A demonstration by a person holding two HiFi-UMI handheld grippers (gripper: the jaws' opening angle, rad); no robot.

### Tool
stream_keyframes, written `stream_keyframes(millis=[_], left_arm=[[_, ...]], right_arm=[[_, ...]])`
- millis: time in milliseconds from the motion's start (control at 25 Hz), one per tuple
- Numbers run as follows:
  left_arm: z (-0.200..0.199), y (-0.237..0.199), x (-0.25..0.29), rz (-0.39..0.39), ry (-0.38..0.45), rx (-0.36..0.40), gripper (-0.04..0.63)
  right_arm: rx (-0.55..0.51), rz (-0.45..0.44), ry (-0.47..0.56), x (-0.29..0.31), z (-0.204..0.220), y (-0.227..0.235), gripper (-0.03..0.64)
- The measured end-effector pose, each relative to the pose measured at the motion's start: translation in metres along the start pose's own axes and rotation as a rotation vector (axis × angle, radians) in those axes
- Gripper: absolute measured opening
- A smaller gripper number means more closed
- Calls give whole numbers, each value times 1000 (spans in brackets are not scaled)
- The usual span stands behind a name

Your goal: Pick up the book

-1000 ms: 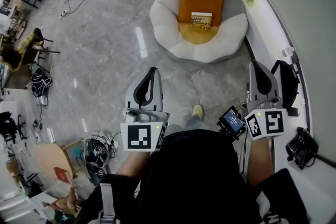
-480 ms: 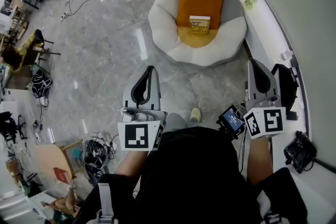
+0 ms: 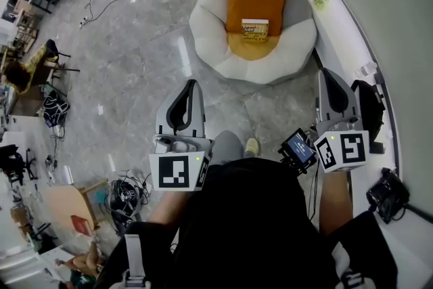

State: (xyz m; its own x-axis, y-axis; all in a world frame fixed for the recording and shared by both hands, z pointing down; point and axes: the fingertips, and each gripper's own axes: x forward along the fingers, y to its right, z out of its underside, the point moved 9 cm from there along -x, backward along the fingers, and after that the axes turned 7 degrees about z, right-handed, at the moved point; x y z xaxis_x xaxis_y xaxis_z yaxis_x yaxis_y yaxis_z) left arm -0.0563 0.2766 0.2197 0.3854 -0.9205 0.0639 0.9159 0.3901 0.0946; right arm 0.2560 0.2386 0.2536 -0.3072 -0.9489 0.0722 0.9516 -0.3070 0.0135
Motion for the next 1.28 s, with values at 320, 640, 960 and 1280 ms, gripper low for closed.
stream_keyframes(millis=[320,640,960,1280], left_arm=[[1,5,-4,7,-2,15,10],[1,1,-1,19,-6,11,9],[16,-21,8,15,-18,-24,11],[16,-57,34,-1,-10,-54,11]], right_arm=[[24,-1,5,-7,5,-2,14],[36,10,6,-3,2,-5,12],[24,-4,-18,21,7,-20,14],[-6,-7,-29,64,4,-29,12]])
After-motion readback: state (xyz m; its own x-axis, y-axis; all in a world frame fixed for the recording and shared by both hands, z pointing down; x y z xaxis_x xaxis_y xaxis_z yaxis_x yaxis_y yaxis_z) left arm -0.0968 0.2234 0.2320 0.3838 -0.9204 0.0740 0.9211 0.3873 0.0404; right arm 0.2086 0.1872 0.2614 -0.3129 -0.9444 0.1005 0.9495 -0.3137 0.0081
